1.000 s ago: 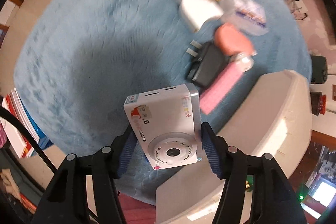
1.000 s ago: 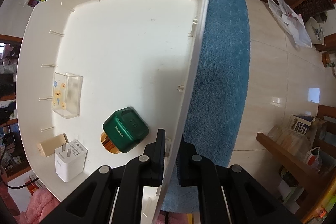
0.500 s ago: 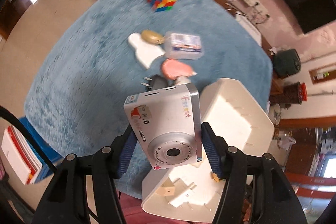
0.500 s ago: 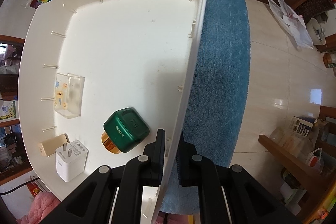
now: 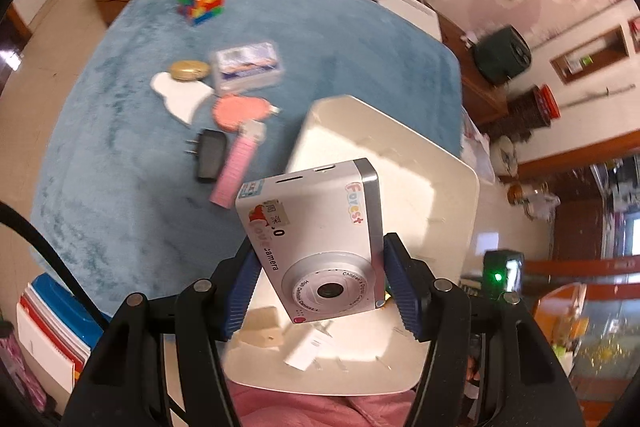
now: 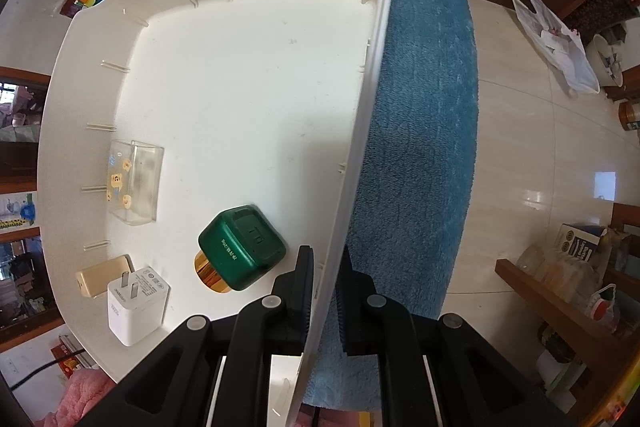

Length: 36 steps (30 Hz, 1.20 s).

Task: Organize rigid objects
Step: 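Lift the white boxy device with the left gripper over the tray, then lower the white boxy device into the tray and open the left gripper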

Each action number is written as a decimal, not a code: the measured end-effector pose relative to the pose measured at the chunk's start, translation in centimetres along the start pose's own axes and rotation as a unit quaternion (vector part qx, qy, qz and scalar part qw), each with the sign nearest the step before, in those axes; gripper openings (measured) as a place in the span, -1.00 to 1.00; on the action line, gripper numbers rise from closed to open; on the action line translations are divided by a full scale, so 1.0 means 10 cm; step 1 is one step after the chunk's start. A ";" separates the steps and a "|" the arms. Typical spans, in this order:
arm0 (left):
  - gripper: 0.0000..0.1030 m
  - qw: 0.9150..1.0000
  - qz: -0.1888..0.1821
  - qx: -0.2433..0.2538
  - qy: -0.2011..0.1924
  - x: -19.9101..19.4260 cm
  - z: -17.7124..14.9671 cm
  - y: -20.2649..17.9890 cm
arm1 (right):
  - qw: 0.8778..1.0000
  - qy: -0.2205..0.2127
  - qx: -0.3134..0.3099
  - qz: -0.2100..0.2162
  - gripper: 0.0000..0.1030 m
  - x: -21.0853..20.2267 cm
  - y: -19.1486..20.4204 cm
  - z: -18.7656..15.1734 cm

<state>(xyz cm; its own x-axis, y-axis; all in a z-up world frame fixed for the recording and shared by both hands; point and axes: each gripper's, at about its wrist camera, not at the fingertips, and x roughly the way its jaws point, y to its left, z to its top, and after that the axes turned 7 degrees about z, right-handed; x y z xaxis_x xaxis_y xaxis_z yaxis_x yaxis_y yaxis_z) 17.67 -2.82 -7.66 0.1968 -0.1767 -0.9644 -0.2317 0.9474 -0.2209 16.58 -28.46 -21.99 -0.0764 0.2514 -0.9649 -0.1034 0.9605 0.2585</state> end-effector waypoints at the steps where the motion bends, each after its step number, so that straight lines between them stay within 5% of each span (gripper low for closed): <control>1: 0.24 1.000 -0.006 0.010 0.005 0.03 -0.02 -0.07 | 1.000 0.000 0.000 0.001 -0.79 0.00 0.00 0.00; 8: 0.24 0.997 -0.026 0.062 0.034 0.20 -0.18 -0.44 | 1.000 0.001 -0.002 0.005 -0.78 0.00 -0.02 0.00; 24: 0.26 0.986 -0.001 0.132 0.105 0.55 -0.67 -0.83 | 1.000 0.003 -0.010 0.012 -0.76 0.01 -0.05 0.02; 28: 0.29 0.987 0.006 0.121 0.103 0.54 -0.65 -0.77 | 1.000 0.002 -0.010 0.011 -0.76 0.01 -0.04 0.02; 31: 0.51 0.989 -0.001 0.113 0.091 0.46 -0.59 -0.71 | 1.000 0.003 -0.010 0.008 -0.76 0.02 -0.02 0.02; 36: 0.51 0.993 0.011 0.105 0.057 0.31 -0.41 -0.57 | 1.000 0.001 -0.003 0.009 -0.77 0.01 -0.04 0.01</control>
<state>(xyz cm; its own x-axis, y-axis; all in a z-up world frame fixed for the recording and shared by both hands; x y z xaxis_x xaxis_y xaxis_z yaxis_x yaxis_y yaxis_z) 15.75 -9.89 -9.97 0.0823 -0.1729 -0.9815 -0.0288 0.9840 -0.1758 16.75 -28.80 -22.19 -0.0797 0.2684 -0.9600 -0.1080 0.9551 0.2760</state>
